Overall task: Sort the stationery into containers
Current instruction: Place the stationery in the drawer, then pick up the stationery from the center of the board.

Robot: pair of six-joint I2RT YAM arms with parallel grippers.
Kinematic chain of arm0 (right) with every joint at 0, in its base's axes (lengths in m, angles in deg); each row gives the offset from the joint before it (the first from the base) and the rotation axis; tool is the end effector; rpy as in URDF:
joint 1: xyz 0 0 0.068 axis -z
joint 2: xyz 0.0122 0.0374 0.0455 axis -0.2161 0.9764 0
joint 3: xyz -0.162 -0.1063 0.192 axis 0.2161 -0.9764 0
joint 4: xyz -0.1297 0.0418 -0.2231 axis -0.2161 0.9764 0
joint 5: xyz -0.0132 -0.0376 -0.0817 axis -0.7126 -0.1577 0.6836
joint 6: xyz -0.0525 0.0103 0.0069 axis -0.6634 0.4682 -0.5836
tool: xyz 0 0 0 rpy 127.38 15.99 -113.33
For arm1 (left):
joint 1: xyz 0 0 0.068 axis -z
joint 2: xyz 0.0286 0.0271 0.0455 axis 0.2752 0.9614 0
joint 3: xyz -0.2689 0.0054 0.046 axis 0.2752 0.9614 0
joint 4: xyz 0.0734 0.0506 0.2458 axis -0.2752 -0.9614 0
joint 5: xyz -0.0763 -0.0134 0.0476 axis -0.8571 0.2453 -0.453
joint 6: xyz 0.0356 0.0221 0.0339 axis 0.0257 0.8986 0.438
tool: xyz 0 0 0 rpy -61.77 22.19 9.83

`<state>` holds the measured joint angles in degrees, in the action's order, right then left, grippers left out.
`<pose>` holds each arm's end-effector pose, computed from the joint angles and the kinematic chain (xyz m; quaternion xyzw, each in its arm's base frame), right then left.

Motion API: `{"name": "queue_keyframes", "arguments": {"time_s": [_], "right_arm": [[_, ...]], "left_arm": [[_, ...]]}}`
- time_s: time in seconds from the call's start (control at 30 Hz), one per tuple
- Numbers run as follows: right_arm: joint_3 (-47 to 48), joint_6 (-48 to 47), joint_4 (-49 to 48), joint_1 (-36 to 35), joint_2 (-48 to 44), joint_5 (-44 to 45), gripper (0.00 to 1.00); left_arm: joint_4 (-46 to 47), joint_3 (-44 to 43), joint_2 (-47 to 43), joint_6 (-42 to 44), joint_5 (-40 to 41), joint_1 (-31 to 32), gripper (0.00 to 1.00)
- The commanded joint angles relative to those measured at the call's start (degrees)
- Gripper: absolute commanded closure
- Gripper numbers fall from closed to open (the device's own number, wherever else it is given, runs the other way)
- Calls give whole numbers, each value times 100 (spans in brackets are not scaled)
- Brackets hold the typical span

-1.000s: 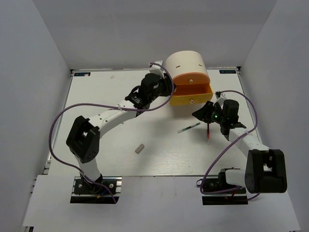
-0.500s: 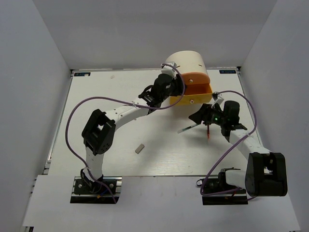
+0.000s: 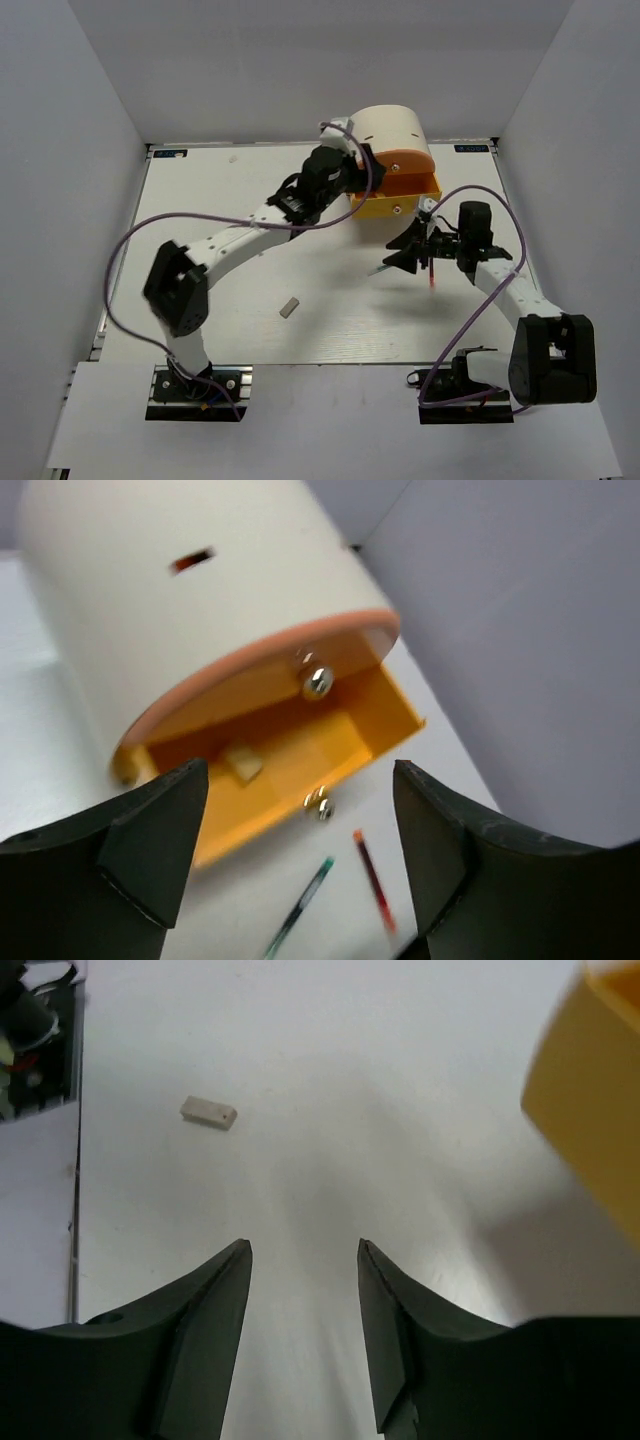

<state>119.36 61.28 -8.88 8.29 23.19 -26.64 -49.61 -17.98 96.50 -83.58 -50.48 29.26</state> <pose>0.2398 0.0496 0.2261 -0.3938 0.6706 0.4047 0.4811 0.3245 -0.3181 0.3390 0.0569 0.7696 -0.3248 0.5467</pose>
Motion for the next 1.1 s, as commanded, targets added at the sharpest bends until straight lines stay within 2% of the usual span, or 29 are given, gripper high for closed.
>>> {"name": "queue_keyframes", "arguments": {"time_s": [0.0,0.03,0.07,0.1,0.13,0.17,0.2,0.23,0.27,0.33,0.37,0.47,0.6,0.7,0.87,1.07], "right_arm": [[980,-3998,2346,-388,288,-993,48],[1130,-5185,3305,-494,421,-923,48],[1514,-5728,4150,-757,562,-783,49],[1622,-6717,4463,-872,929,-582,49],[1676,-6822,4780,-960,1028,-336,49],[1728,-6867,4731,-1335,1099,-203,49],[1729,-6719,4608,-1470,1204,85,47],[1703,-6318,4442,-1593,1222,375,46],[1676,-6079,3770,-1846,1231,509,42],[1842,-5664,3545,-2374,1501,791,40],[2026,-5585,3605,-2489,1599,809,38],[2508,-5259,3632,-3235,2136,958,35],[2976,-5100,3578,-3825,2750,1283,32],[3398,-5399,3798,-4264,3155,1459,32],[3609,-5234,3483,-4722,3690,2056,32],[4119,-4856,3272,-5039,4166,2610,32]], "left_arm": [[-465,940,-1502,-132,290,-58,14],[-571,1259,-1783,-202,692,-58,8],[-677,1593,-2073,-290,836,-58,8],[-939,2258,-2676,-421,1133,-111,5],[-1072,2586,-2978,-666,1284,-111,5],[-1239,3164,-3277,-860,1398,-111,3],[-1641,3431,-3846,-1080,1626,-111,2],[-1810,3686,-4121,-1412,1706,-111,2],[-2012,4097,-4385,-1616,1803,-111,2],[-2651,4460,-4877,-2020,2084,-111,2],[-2916,4731,-5323,-2475,2189,-111,2],[-3630,5189,-6124,-3066,2497,-111,1],[-4140,5472,-6811,-3480,2550,-111,1],[-4535,5543,-7006,-3718,2604,-111,1],[-5308,5481,-7007,-4114,2911,-111,1],[-5415,5428,-7059,-4167,2911,-111,1]]}}
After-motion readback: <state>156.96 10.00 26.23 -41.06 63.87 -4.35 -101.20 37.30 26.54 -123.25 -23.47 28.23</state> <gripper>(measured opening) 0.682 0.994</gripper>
